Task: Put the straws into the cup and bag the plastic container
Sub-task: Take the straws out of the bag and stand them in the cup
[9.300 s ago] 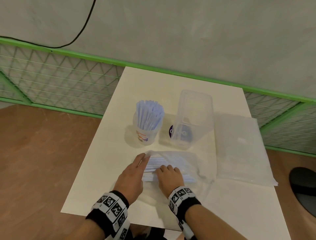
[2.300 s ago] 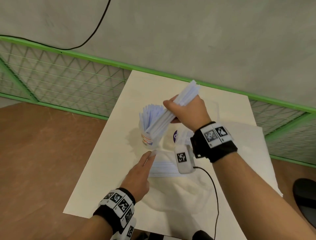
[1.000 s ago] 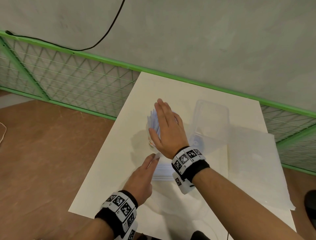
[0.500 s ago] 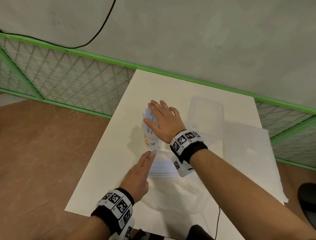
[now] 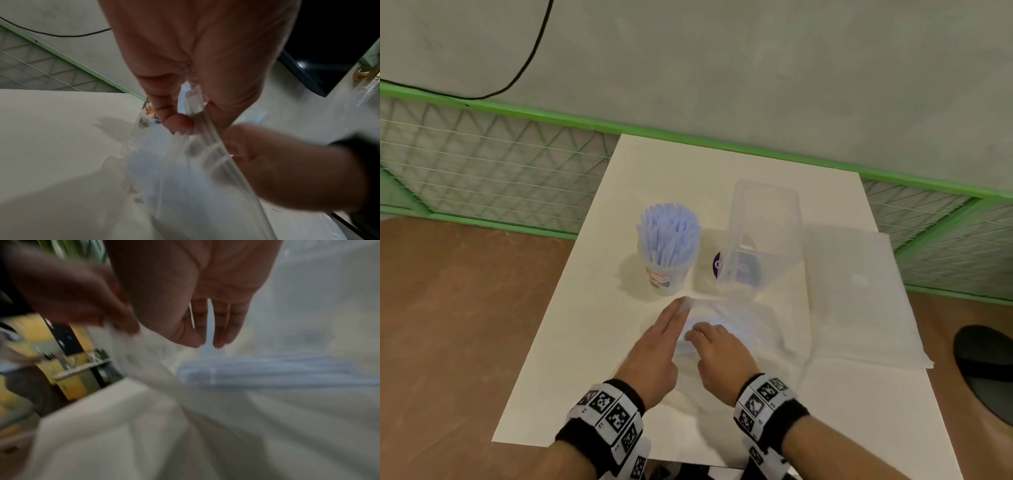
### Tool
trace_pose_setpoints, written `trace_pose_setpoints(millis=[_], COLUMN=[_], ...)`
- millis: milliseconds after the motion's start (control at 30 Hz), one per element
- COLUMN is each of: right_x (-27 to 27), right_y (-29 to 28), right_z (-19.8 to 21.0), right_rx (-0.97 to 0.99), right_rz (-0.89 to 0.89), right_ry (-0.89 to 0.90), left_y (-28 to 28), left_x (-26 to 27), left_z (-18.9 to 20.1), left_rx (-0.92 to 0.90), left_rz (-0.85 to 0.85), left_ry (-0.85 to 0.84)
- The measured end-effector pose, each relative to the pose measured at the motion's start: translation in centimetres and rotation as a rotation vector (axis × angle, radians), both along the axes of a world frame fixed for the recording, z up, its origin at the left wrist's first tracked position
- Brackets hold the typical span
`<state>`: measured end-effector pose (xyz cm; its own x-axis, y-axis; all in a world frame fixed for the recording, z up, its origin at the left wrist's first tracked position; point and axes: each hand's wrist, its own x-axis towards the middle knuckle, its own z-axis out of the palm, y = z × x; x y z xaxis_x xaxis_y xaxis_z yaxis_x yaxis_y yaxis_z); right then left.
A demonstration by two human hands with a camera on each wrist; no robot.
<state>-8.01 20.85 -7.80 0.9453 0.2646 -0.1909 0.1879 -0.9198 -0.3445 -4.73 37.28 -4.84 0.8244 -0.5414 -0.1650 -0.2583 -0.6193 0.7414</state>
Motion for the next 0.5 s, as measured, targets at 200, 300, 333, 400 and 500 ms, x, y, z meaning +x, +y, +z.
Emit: trace_pose_setpoints(millis=[200,300,333,400,500], right_x=[0.3,-0.1,-0.2,-0.4,-0.4], right_y=[-0.7,-0.6,-0.6,-0.5,-0.4], right_z=[-4.1,-4.8,-5.0,-5.2,-5.2], right_rx=[-0.213,-0.269,-0.281,-0.293,-0.254], right_rz=[-0.090,-0.114,-0.118,-0.120,-0.128], right_ry=[-0.005,0.004,-0.003,-0.017,-0.044], left_y=[-0.6,-0.4,-0.2,0.0,0.1], left_x=[-0.1,0.1,0.1,0.1,0.0], left_z=[0.0,0.1,0.2,0.1,0.2], left_rx=[-0.012,-0.010,-0.008,0.004,0.019], left_rz=[-0.017,-0.005,-0.003,0.002,0.011], left_ry=[-0.021,-0.032,-0.036,-0.040,-0.039])
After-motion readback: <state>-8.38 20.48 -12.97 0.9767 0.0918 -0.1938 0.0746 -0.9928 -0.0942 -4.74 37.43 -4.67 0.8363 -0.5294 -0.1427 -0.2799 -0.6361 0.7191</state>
